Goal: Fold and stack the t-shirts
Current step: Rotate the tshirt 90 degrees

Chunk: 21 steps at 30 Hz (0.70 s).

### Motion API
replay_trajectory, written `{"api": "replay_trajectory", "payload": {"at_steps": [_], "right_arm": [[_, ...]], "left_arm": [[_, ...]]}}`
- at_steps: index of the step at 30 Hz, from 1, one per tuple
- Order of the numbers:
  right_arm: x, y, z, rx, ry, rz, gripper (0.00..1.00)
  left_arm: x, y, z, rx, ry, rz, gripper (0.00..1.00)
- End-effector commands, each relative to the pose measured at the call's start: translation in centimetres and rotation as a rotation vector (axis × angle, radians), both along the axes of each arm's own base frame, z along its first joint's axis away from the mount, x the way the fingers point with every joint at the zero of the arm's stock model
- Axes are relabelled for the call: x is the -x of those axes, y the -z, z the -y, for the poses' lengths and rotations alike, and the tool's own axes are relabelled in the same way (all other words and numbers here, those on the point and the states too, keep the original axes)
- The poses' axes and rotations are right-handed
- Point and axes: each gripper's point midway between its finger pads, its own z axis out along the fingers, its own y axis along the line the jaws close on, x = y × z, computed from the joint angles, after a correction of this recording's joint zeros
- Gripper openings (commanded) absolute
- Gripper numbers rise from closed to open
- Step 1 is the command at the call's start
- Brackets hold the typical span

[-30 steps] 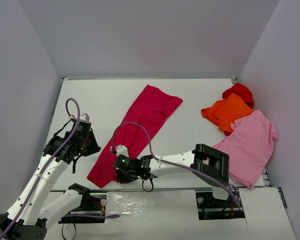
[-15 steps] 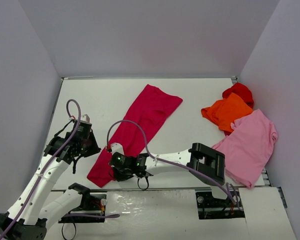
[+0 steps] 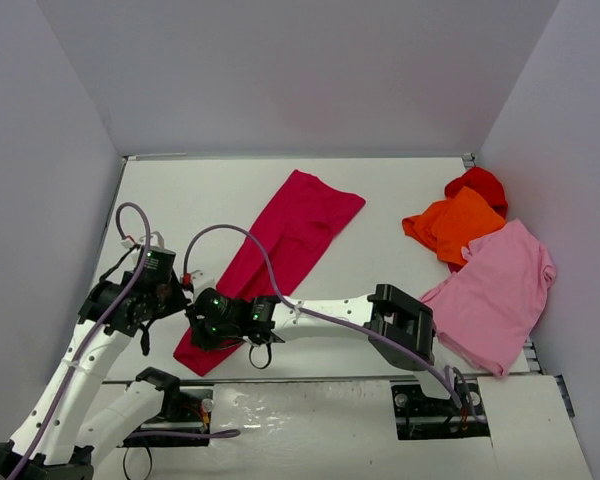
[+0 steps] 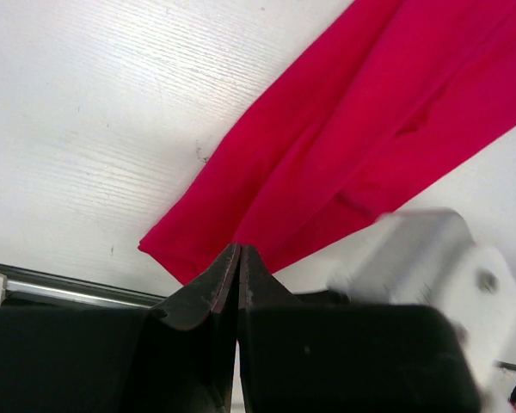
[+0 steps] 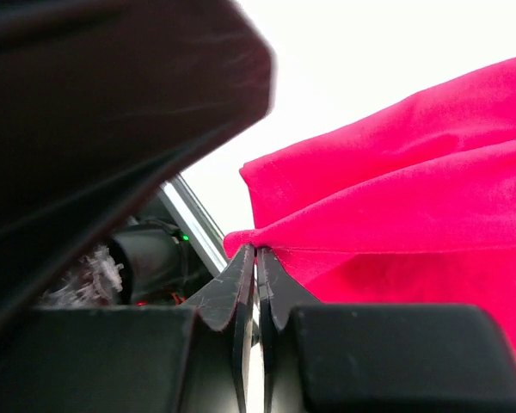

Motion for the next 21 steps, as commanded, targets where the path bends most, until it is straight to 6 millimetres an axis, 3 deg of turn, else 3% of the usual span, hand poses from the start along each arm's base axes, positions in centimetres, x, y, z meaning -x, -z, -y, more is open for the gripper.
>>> {"api": "replay_trajectory", "payload": {"at_steps": [1, 4, 7, 12, 19, 21], "right_arm": [[0.0, -2.0, -1.5, -0.075, -0.025, 0.000, 0.00], [-2.3, -3.2, -1.2, -0.090, 0.031, 0.059, 0.00], [-5.0, -5.2, -2.1, -0.123, 0.039, 0.117, 0.00], [-8.5, -9.2, -4.2, -0.207, 0.039, 0.153, 0.00], [-10.2, -9.5, -6.8, -0.266, 0.025, 0.134, 0.00], [-10.4, -10.7, -7.6, -0.305, 0.013, 0.147, 0.00]], "left_arm": [[-0.1, -3.5, -0.2, 0.006, 0.010, 0.093, 0.00], [-0.3, -3.2, -0.1, 0.007, 0.010, 0.091, 0.00], [-0.4, -3.5, 0.2, 0.027, 0.006, 0.101, 0.00], [0.5, -6.9, -1.8, 0.040, -0.099, 0.256, 0.00], [2.8, -10.2, -4.1, 0.090, -0.201, 0.431, 0.00], [3.2, -10.9, -4.6, 0.113, -0.227, 0.479, 0.00]]}}
